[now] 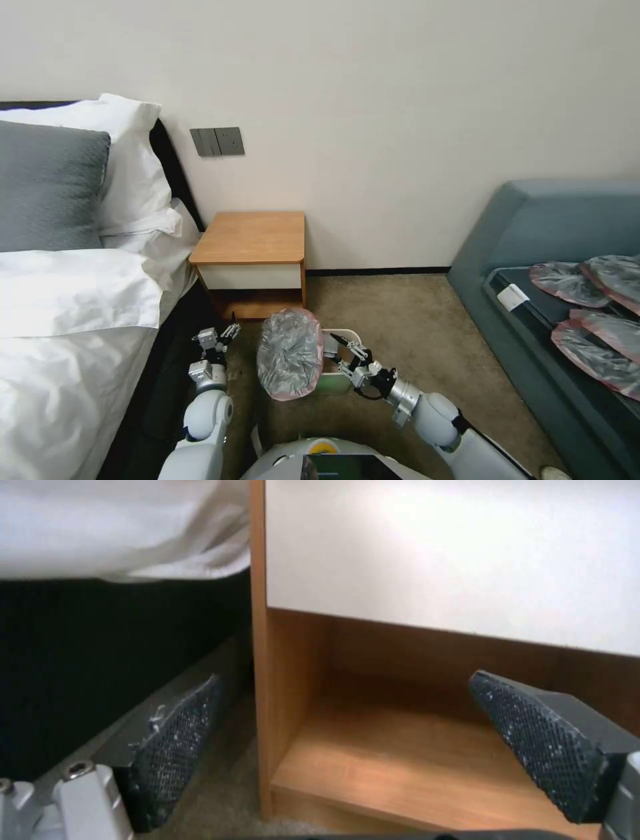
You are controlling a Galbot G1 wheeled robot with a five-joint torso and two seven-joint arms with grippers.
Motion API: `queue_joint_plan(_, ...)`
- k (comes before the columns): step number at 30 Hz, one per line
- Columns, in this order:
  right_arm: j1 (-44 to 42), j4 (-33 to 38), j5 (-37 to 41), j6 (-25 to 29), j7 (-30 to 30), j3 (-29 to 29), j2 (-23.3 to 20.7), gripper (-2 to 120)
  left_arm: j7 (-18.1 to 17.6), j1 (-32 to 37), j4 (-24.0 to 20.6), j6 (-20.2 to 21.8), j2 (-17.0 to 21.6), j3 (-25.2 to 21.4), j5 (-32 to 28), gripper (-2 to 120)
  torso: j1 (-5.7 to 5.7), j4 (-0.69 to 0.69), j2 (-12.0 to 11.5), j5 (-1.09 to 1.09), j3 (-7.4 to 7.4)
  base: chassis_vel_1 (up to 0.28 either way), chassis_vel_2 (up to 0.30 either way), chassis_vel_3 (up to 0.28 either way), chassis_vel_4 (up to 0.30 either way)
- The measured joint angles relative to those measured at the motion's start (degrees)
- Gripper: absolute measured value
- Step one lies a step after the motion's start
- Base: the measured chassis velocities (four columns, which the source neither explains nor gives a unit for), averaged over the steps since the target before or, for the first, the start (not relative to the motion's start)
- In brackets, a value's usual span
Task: Pick up the garbage bag from the table and place it over the trash can.
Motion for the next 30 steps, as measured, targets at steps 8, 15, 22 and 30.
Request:
queue_joint_plan(8, -1.6, 1.1, 4.6, 0.2, -1.7, 3.0, -5.7, 85, 0.2, -0.9, 1.1, 0.2, -0.2, 0.3, 0.1, 96, 0.00, 0.00, 0.0, 0.00, 0.00, 0.000, 0.000, 0.000, 0.000)
queue_joint_plan(15, -3.6, 3.2, 7.3, 0.3, -1.8, 5.4, -9.6, 100, 0.3, -1.2, -1.4, 1.8, 1.7, -0.2, -2.3, 96, 0.00, 0.00, 0.0, 0.00, 0.00, 0.000, 0.000, 0.000, 0.000)
queue_joint_plan(22, -2.4, 3.9, 10.7, -0.1, -0.9, 6.4, -9.7, 100, 1.6, -0.3, -4.2, 2.3, 2.8, 0.1, -2.7, 96, 0.00, 0.01, 0.0, 0.00, 0.00, 0.000, 0.000, 0.000, 0.000)
queue_joint_plan(30, -2.2, 5.5, 16.5, -4.0, -4.3, 5.9, -10.5, 100, 2.0, 0.8, -7.1, 2.7, 3.1, 0.9, -1.7, 96, 0.00, 0.00, 0.0, 0.00, 0.00, 0.000, 0.000, 0.000, 0.000)
